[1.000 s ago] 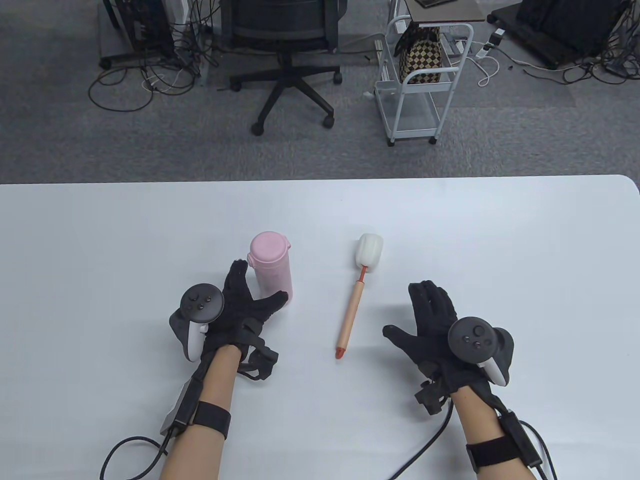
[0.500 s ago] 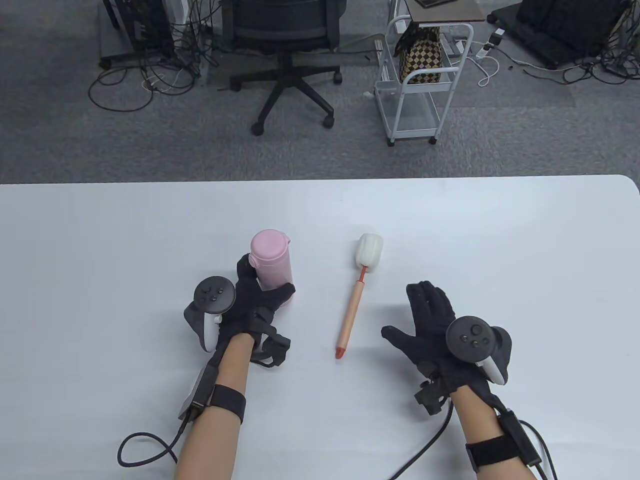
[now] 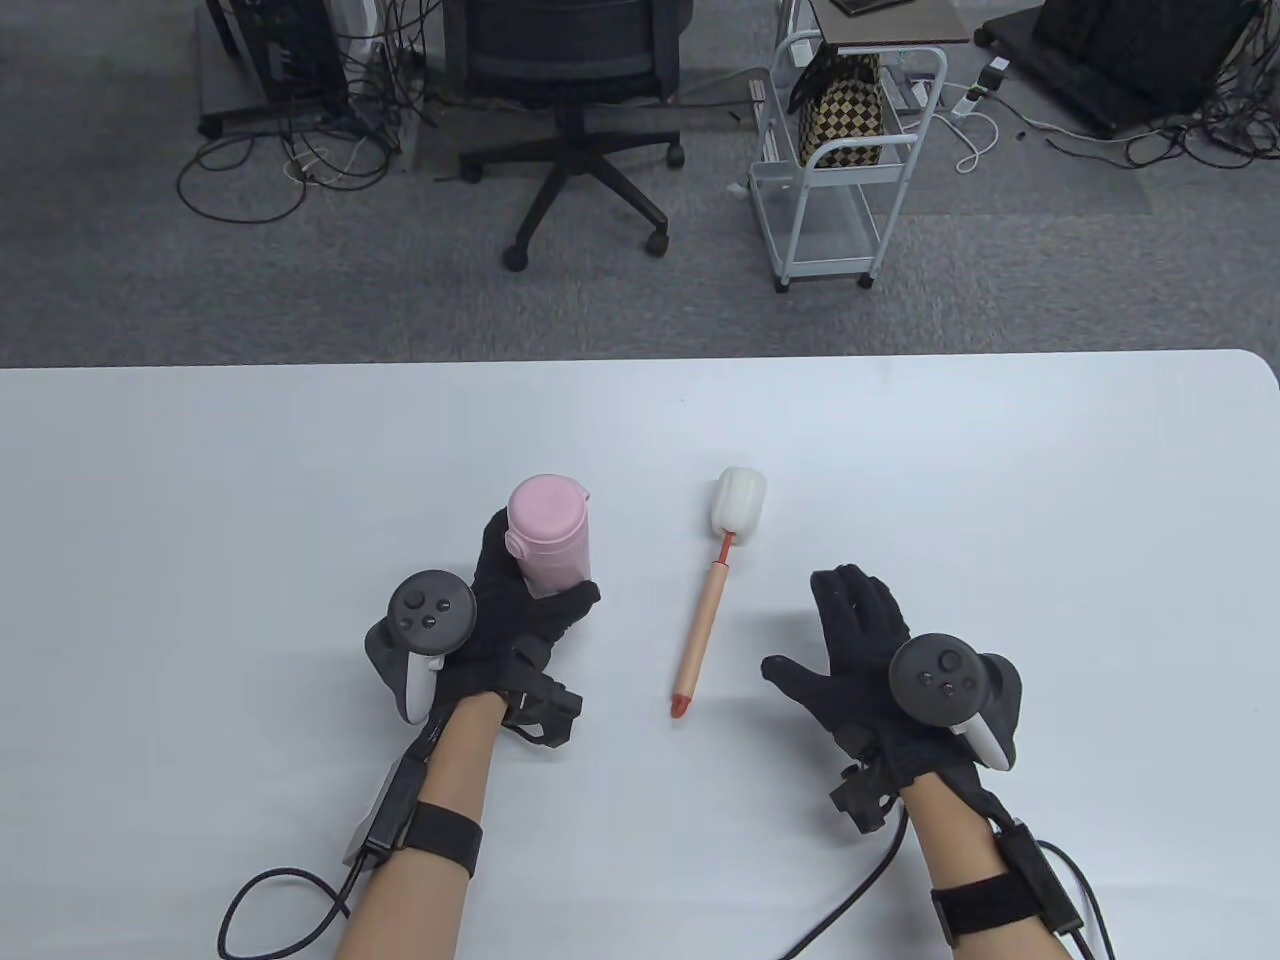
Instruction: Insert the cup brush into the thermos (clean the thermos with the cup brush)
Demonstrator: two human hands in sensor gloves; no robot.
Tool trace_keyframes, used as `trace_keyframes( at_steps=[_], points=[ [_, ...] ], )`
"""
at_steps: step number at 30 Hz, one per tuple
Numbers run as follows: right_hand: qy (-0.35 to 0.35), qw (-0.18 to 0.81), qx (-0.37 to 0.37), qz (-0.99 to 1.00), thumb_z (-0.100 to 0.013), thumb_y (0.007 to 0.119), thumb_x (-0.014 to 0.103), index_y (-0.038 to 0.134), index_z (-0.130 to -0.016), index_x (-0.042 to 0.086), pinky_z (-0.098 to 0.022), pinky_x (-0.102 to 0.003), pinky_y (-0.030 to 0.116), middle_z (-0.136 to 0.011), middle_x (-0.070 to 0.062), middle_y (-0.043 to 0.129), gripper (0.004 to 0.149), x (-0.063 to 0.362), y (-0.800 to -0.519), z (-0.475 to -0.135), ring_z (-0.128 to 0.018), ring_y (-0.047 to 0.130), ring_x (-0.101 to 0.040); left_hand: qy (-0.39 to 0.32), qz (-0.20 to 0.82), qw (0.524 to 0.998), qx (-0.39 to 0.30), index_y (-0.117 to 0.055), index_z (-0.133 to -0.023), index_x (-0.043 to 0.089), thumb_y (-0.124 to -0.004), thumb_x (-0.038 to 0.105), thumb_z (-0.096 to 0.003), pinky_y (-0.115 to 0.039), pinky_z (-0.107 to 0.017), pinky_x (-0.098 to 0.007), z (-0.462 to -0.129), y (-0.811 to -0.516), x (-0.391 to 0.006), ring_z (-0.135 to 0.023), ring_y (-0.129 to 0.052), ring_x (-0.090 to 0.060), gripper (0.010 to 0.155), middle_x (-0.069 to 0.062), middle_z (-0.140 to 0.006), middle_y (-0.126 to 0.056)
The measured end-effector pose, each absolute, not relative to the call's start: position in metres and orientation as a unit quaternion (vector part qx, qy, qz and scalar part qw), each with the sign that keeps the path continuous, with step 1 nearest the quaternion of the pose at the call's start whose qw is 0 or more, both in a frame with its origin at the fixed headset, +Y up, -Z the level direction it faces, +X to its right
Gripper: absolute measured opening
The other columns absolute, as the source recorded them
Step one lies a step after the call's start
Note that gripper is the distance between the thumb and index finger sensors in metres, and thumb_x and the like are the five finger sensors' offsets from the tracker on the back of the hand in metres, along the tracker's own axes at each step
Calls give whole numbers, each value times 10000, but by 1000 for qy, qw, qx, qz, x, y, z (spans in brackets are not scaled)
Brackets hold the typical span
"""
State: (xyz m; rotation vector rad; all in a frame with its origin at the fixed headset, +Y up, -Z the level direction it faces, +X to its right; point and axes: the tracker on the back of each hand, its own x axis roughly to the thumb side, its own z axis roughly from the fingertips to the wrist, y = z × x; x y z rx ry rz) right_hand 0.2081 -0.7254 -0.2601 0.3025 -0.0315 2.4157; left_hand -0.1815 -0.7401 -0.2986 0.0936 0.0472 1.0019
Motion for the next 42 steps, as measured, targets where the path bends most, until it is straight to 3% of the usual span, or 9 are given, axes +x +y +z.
trace_keyframes(
  at_steps=[6, 13, 17, 21, 25, 31, 35, 42],
  points=[
    [-11, 339, 119, 933, -505, 821, 679, 340, -1161, 161, -711, -728, 352, -1200, -194, 274, 964, 206, -726, -259, -1090, 279, -555, -18, 477, 876, 65, -324, -1051, 407, -1043, 508, -285, -527, -773, -524, -267, -720, -179, -1074, -665, -227, 1055, 52, -1158, -503],
    [-15, 326, 133, 936, -503, 806, 696, 335, -1161, 160, -711, -721, 378, -1199, -195, 284, 971, 199, -724, -255, -1073, 303, -587, -31, 463, 882, 79, -331, -1055, 395, -1042, 509, -290, -544, -769, -513, -242, -716, -176, -1065, -671, -254, 1052, 72, -1175, -502],
    [-35, 331, 147, 931, -499, 799, 710, 343, -1160, 149, -708, -694, 466, -1193, -207, 316, 979, 193, -715, -251, -1046, 371, -622, -39, 455, 886, 83, -331, -1056, 395, -1024, 545, -285, -550, -765, -512, -241, -716, -171, -1071, -660, -254, 1047, 69, -1191, -496],
    [-59, 359, 159, 918, -494, 780, 741, 351, -1161, 139, -680, -656, 604, -1180, -223, 406, 996, 184, -692, -247, -993, 561, -631, -57, 439, 893, 78, -333, -1057, 398, -1024, 540, -289, -545, -764, -519, -240, -715, -161, -1077, -648, -251, 1043, 65, -1200, -489],
    [-63, 361, 178, 913, -480, 742, 798, 364, -1167, 135, -598, -581, 773, -1158, -221, 516, 1026, 167, -668, -245, -886, 794, -574, -74, 401, 910, 71, -341, -1057, 412, -1021, 553, -287, -534, -760, -547, -240, -714, -159, -1074, -649, -256, 1037, 76, -1199, -492],
    [-41, 352, 188, 916, -462, 702, 859, 391, -1174, 126, -494, -477, 882, -1113, -214, 636, 1068, 134, -644, -245, -753, 949, -481, -84, 327, 939, 71, -343, -1055, 429, -1020, 571, -265, -526, -755, -566, -239, -718, -158, -1085, -635, -285, 1050, 84, -1189, -490],
    [-12, 356, 188, 915, -465, 725, 858, 419, -1171, 133, -439, -411, 915, -1085, -196, 688, 1057, 118, -644, -242, -674, 1013, -395, -106, 262, 956, 77, -343, -1058, 449, -1020, 582, -256, -522, -753, -570, -236, -718, -149, -1106, -610, -266, 1058, 94, -1186, -486],
    [25, 389, 175, 904, -523, 840, 726, 500, -1138, 150, -416, -366, 909, -1040, -176, 719, 908, 115, -661, -243, -617, 1024, -251, -130, 201, 966, 98, -416, -1051, 472, -1023, 601, -241, -539, -746, -569, -232, -715, -138, -1091, -625, -275, 1021, 101, -1181, -508]
  ],
)
